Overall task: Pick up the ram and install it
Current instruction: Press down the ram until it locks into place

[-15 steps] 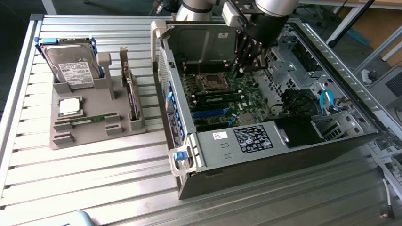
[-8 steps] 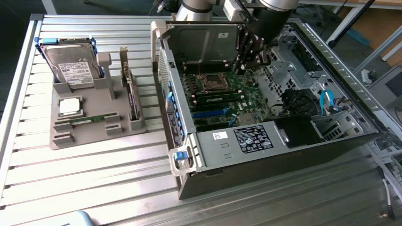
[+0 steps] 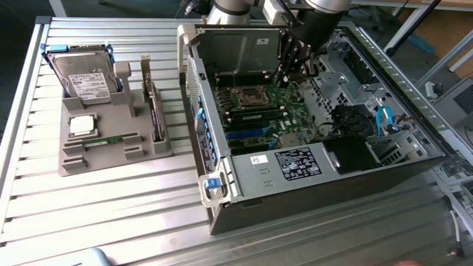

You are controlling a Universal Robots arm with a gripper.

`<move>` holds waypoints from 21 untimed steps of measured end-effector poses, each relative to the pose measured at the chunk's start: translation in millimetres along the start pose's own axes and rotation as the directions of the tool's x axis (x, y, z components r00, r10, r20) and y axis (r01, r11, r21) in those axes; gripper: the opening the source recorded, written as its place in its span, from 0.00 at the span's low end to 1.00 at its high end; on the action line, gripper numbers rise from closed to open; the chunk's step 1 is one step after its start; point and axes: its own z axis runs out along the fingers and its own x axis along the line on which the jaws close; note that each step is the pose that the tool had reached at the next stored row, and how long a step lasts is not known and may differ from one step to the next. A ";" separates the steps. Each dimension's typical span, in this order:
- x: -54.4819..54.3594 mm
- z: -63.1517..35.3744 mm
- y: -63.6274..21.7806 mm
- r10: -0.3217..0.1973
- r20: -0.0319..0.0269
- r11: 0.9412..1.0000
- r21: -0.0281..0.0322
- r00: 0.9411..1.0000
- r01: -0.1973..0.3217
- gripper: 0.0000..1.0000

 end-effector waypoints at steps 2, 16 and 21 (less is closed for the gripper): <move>0.0 0.0 0.0 0.000 0.000 1.000 0.000 1.000 0.000 0.19; 0.0 0.0 0.0 0.000 0.000 1.000 0.000 1.000 0.000 0.11; 0.0 0.0 0.0 0.000 0.000 1.000 0.000 1.000 0.000 0.11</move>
